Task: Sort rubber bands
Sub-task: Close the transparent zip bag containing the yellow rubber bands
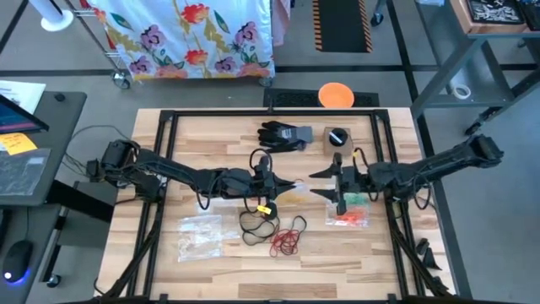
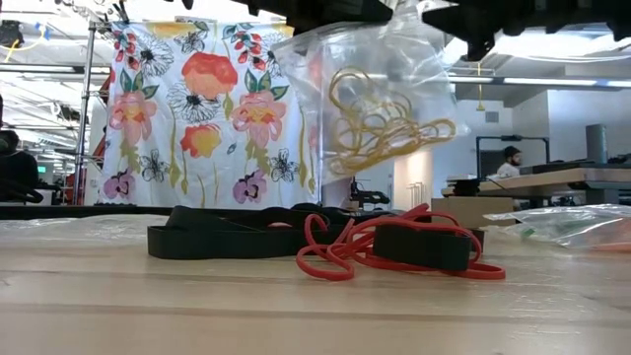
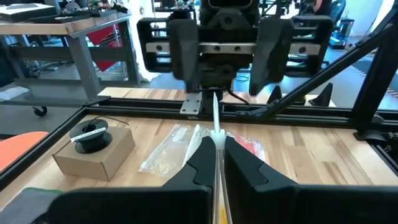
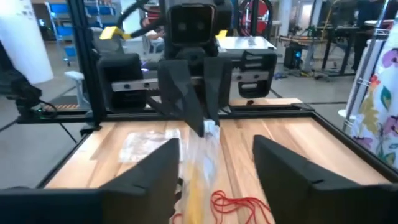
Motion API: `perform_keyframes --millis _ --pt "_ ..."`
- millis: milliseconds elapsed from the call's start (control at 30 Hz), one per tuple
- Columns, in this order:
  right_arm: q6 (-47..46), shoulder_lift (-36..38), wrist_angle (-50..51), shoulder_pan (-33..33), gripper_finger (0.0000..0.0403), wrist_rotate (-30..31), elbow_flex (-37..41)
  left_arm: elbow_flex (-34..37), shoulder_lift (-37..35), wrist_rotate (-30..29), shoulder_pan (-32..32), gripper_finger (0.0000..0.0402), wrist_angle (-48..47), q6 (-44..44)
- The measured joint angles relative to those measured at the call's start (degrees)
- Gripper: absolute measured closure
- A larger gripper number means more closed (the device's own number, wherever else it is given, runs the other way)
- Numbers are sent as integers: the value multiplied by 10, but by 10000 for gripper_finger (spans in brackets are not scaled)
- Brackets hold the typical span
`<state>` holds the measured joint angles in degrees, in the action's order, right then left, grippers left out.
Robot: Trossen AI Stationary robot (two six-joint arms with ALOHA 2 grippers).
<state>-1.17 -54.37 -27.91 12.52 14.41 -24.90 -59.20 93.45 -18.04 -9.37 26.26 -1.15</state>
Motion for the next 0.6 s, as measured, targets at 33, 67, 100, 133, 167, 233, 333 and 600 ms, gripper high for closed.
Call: perform_keyframes --millis 33,67,100,133,167,233,333,600 --pt "-3 -8 -1 -3 182 0 -3 0 0 0 0 395 0 0" --pt "-3 -17 -1 -5 172 0 -7 0 0 0 0 395 0 0" --pt "-4 -26 -1 -7 165 0 -10 0 0 0 0 395 -1 0" --pt "-3 -35 0 -9 160 0 -14 0 0 0 0 395 -1 0" --pt "-3 -44 0 -11 157 0 -19 0 0 0 0 395 0 0" --pt "-3 -61 -6 -11 155 0 -26 0 0 1 0 395 0 0" --pt "2 -82 -19 -11 160 0 -37 0 0 1 0 395 -1 -1" --pt "16 -97 -24 -11 249 3 -45 0 0 1 0 395 -2 -2"
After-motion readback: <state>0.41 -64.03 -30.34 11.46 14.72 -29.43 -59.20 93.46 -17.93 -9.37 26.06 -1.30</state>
